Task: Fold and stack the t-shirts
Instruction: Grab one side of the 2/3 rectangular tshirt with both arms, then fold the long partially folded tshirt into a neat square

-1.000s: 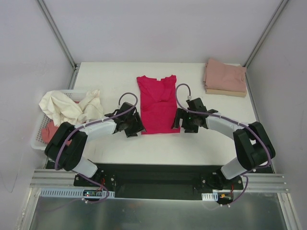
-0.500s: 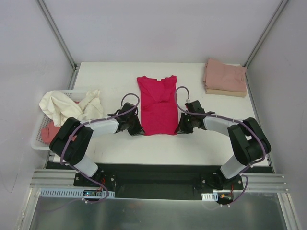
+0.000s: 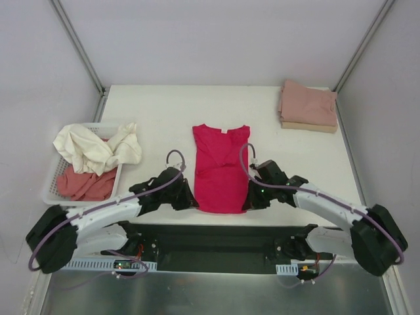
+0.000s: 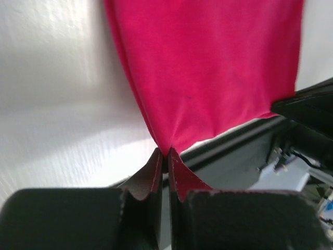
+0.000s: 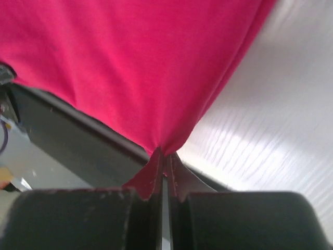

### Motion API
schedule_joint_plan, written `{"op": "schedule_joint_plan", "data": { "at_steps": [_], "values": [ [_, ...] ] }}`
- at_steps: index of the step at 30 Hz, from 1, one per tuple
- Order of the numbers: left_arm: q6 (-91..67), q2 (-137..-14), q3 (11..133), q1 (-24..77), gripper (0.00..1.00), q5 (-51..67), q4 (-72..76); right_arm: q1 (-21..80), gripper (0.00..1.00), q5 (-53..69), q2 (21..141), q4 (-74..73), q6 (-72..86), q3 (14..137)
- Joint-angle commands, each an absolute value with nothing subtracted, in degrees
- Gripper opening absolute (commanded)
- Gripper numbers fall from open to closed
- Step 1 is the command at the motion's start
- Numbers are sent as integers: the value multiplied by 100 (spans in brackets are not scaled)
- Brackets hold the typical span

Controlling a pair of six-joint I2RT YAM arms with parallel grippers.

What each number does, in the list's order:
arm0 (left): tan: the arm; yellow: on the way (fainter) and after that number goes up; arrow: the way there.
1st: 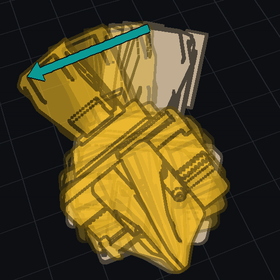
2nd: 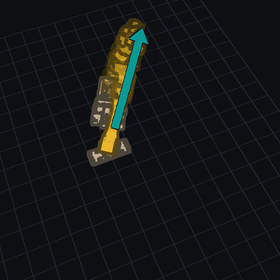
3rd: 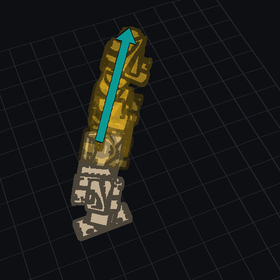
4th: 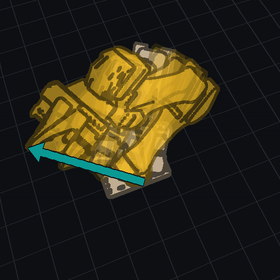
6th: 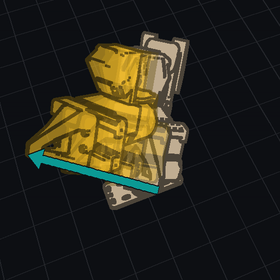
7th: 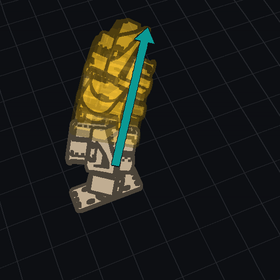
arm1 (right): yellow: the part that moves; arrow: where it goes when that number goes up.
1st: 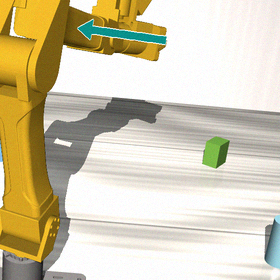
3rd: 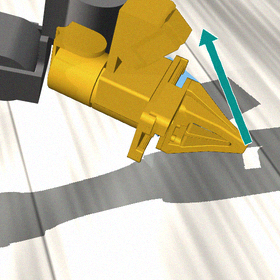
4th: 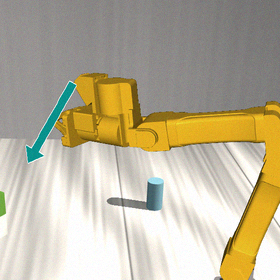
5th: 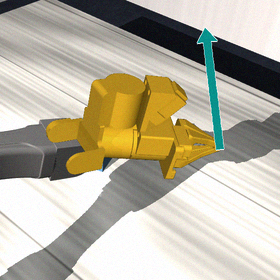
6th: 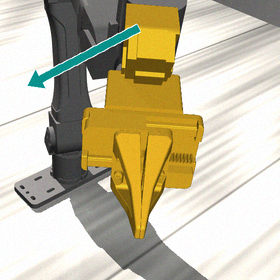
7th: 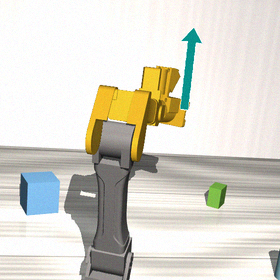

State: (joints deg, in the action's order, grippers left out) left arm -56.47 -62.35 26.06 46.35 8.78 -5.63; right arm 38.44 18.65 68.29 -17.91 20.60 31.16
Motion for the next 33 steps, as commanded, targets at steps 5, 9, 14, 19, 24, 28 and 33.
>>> {"op": "schedule_joint_plan", "data": {
  "at_steps": [5,9,14,19,24,28,33],
  "values": [
    [-5889,-4221,2531,5001,0,545,-914,4254,1,1178,5177,-3900,1890,3821],
    [-5460,-4131,3048,5010,0,194,-932,4245,1,740,5115,-4148,1635,4427],
    [-5080,-4648,3752,4992,0,-630,-1177,4167,2,141,5360,-4219,1319,5184],
    [-4659,-5229,4543,4782,0,-1020,-1327,3657,3,307,5809,-4061,1038,5878],
    [-4413,-5932,5052,4018,0,-635,-1345,3130,3,702,6678,-3946,669,6529],
    [-4123,-6625,5519,3630,0,-597,-1336,2761,2,949,7320,-3859,606,7057],
    [-3780,-7408,6282,3253,0,-369,-1336,2444,2,1195,8050,-3735,633,7645]
  ]
}}
